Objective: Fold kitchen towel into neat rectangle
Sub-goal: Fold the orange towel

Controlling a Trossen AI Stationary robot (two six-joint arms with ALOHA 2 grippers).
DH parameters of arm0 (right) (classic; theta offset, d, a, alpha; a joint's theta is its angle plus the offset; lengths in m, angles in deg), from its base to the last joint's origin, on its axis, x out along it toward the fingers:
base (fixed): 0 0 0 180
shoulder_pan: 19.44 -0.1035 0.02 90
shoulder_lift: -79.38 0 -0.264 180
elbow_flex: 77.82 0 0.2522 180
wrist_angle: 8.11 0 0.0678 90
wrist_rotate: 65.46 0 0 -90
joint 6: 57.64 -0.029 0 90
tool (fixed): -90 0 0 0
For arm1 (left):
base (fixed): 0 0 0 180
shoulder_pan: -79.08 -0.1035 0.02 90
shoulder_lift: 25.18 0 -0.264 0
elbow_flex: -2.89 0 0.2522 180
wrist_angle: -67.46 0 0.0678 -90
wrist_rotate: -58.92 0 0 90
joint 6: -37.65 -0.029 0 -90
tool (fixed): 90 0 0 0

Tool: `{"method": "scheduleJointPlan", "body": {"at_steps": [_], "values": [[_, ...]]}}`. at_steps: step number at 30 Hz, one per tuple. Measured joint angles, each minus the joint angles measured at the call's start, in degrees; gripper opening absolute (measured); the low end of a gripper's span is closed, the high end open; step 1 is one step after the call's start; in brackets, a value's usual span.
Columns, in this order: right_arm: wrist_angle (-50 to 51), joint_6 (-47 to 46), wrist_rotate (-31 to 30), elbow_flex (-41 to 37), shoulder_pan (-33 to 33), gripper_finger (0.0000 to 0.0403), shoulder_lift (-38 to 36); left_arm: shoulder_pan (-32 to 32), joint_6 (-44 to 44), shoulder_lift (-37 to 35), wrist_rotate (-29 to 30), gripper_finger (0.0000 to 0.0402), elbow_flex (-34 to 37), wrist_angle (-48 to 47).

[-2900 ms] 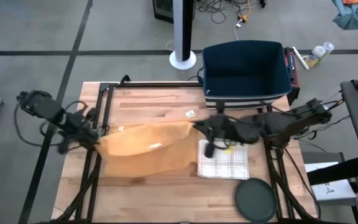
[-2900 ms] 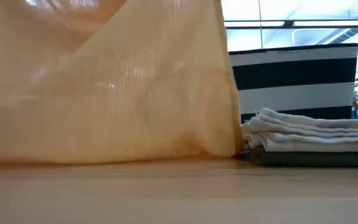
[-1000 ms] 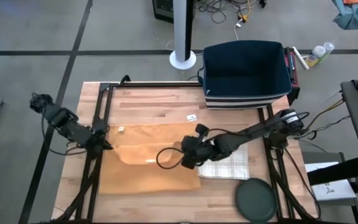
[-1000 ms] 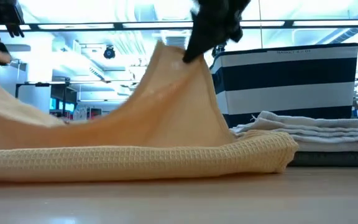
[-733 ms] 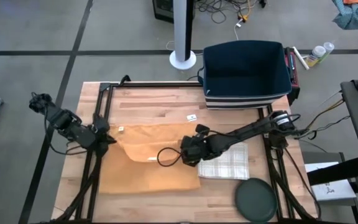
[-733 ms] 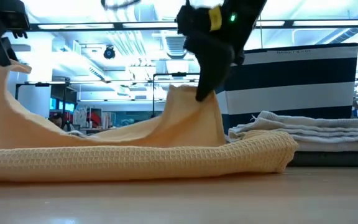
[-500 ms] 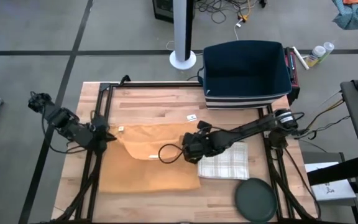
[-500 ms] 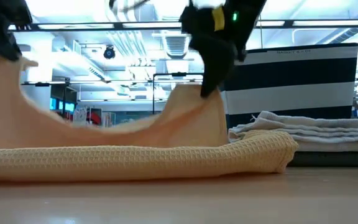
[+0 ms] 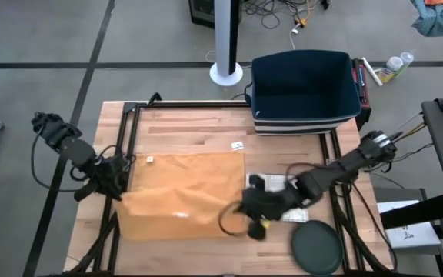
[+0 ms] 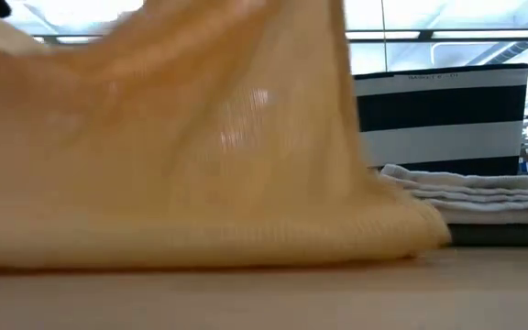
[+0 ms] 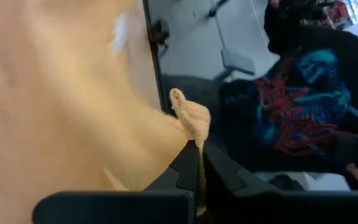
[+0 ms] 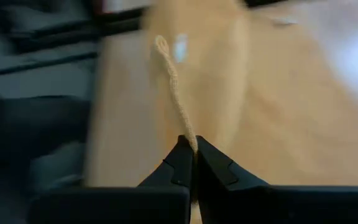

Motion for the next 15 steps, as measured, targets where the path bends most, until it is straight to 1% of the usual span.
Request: {"method": "scheduleJointPlan", "body": {"at_steps": [2, 4, 7, 10, 13, 15], "values": [[-3.5, -0.8, 2.4, 0.0, -2.6, 0.0, -0.2, 0.5, 1.7, 0.1, -1.5, 0.0, 0.6, 0.1], [-5.9, -1.1, 3.0, 0.0, -5.1, 0.0, -0.1, 1.2, 3.3, 0.1, -3.3, 0.0, 1.5, 1.9], [-10.1, -1.3, 2.2, 0.0, -7.9, 0.0, 0.3, 2.6, 5.3, 0.0, -6.6, 0.0, 3.4, 9.8], [-10.3, -0.1, -2.8, 0.0, -9.6, 0.0, 0.7, 4.2, 6.2, 0.6, -6.3, 0.0, 5.4, 15.1], [-7.8, 0.1, -10.8, -0.1, -9.3, 0.0, 1.4, 5.8, 5.8, 1.3, -2.2, 0.0, 7.3, 12.3], [-5.1, -0.4, -13.8, -0.2, -8.2, 0.0, 2.1, 6.5, 6.0, 1.3, 2.0, 0.0, 8.4, 8.8]]}}
